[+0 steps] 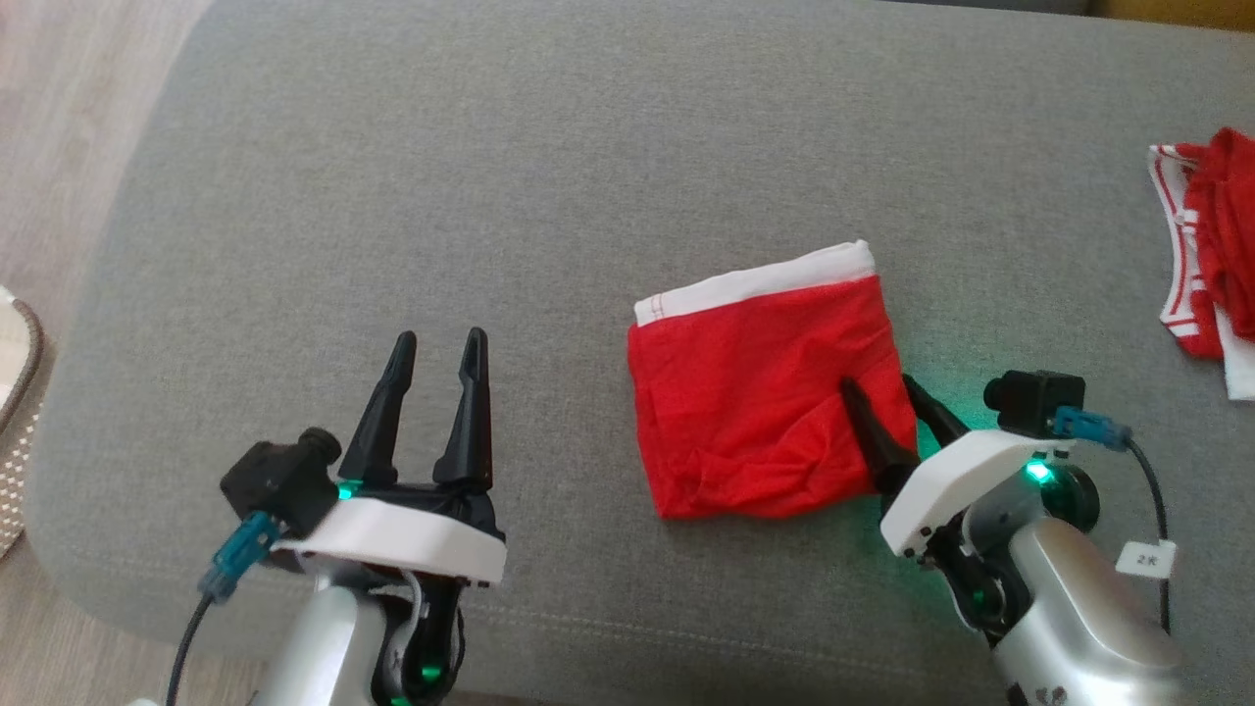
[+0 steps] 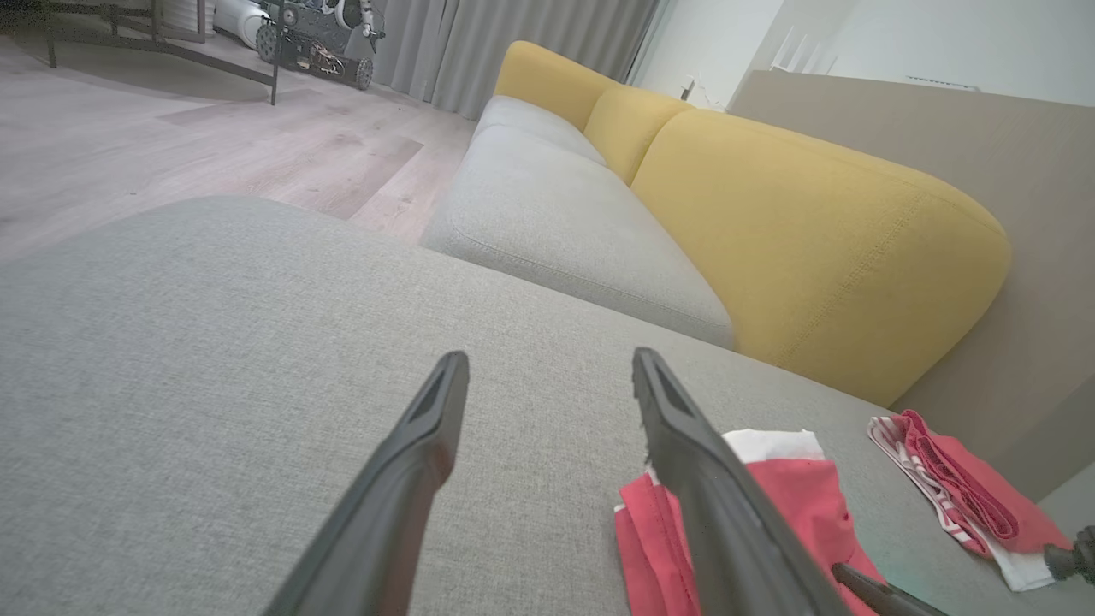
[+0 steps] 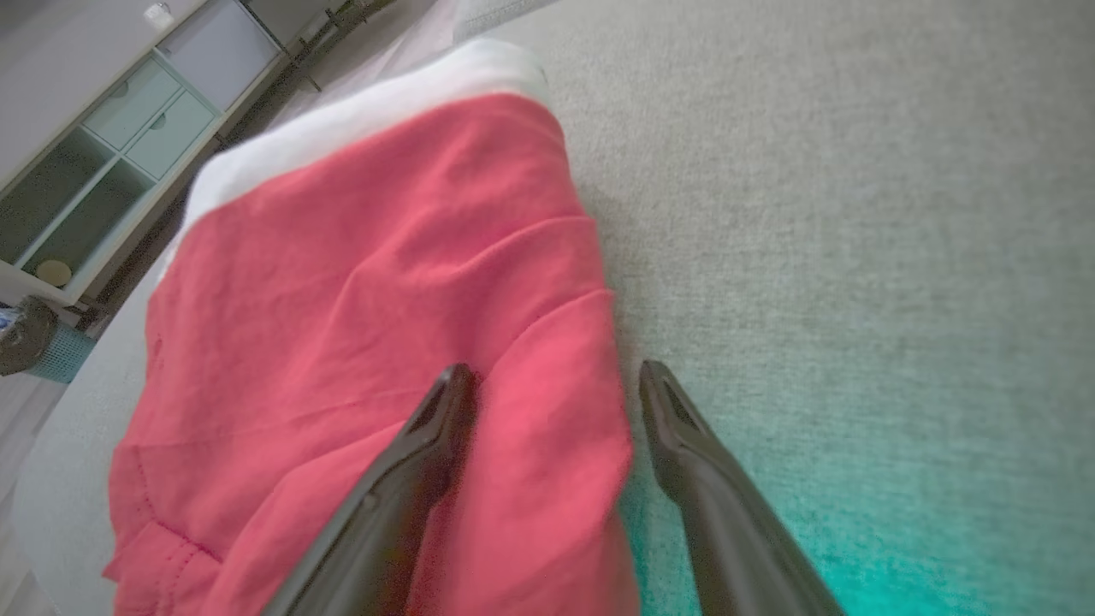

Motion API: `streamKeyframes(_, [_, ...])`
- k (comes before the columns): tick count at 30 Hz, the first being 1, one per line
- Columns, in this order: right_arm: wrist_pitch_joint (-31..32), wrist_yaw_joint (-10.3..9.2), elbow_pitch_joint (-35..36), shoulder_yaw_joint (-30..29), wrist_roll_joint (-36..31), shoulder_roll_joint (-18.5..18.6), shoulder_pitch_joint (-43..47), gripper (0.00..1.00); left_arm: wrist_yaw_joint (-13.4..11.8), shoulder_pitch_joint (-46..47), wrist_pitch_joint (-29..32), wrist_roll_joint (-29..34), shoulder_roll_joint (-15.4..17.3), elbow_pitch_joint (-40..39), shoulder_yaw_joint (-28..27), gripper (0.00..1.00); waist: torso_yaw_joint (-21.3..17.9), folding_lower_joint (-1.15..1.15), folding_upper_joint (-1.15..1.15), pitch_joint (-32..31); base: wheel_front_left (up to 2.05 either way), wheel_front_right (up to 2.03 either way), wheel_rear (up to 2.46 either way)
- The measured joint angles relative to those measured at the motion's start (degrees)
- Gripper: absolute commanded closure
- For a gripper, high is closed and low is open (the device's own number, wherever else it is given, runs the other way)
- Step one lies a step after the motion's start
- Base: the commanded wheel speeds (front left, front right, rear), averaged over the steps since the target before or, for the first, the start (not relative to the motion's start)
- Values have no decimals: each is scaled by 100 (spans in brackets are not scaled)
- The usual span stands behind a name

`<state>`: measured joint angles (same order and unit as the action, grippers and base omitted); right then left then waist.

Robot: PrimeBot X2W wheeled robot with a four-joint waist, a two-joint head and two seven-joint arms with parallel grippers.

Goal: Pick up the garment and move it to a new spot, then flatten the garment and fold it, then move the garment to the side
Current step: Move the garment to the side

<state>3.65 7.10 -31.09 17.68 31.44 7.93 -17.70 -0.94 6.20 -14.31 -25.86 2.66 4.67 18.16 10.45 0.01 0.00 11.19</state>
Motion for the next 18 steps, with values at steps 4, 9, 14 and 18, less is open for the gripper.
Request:
streamKeyframes(4, [200,0,-246,188,265,49,-142,66,-1,-1,0,0,0,5,-7,0,81,0,0,-27,0,0,0])
streamKeyframes(9, [213,0,-346,523,433,182,-274,100,-1,-1,0,1,0,8,-32,0,77,0,0,-65,0,0,0])
streamKeyframes(14, [-277,0,-485,748,69,421,-334,100,-5,-2,1,3,0,3,-45,0,-30,0,0,-115,0,0,0])
streamKeyframes(18, [-708,0,-575,811,-414,604,-562,100,-4,-2,1,9,1,-46,-44,0,-177,0,0,-143,0,0,0])
